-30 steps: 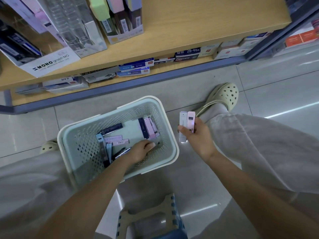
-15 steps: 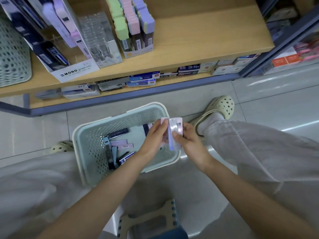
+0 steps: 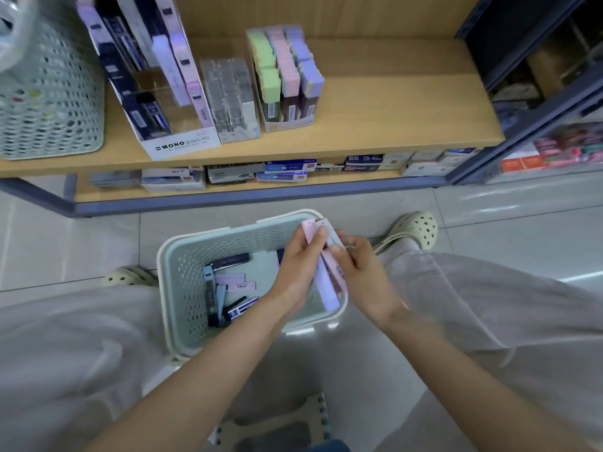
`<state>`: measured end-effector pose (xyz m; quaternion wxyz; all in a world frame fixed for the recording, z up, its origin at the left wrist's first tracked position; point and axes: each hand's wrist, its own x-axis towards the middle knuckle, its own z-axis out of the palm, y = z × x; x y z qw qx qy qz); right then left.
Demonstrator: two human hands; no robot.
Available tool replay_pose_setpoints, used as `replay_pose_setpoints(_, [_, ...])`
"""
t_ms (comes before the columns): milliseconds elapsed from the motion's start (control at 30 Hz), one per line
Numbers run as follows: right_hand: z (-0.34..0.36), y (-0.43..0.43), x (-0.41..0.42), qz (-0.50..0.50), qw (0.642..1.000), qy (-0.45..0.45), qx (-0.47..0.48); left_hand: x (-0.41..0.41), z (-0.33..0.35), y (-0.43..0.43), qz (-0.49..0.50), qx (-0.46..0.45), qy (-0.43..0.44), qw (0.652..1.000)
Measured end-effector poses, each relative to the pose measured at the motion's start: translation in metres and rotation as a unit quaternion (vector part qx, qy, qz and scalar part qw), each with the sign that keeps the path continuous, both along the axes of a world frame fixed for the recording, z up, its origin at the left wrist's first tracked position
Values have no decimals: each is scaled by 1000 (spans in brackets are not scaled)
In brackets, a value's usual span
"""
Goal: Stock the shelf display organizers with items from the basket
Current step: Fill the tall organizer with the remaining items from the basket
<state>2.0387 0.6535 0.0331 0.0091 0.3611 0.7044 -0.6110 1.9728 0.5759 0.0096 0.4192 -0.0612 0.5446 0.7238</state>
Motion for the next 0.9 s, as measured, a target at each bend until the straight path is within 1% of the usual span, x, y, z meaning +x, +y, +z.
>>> replay_pose_setpoints(133, [9,-22,-14,-26,999,19,41,2,8,-1,79,-41,-14,996])
replay_pose_setpoints(300, [14,-48,-28,-19,995,41,91,-12,19,-8,173,-21,-27,984])
replay_pose_setpoints(400, [12,-55,-38,-41,990,44,126,-21,18,-15,221,-26,-44,974])
replay_pose_setpoints(467, [13,-59,-44,-53,988,56,131,-26,18,-18,258,-21,-62,964])
replay_pose_setpoints(567, [19,-68,-49,-52,989,80,110,-36,20,-25,297,-36,-64,952])
replay_pose_setpoints(667, [24,-67,-55,-51,990,95,90,-55,26,-37,314,-42,-46,947])
replay_pose_setpoints(767, [31,-58,-68,-23,992,98,77,-77,44,-51,306,-37,-11,951])
replay_pose_setpoints(833, [39,-49,-80,3,990,106,88,-91,58,-60,284,-32,24,958])
replay_pose_setpoints(900, [49,-40,-94,31,986,114,119,-105,69,-69,264,-40,68,961])
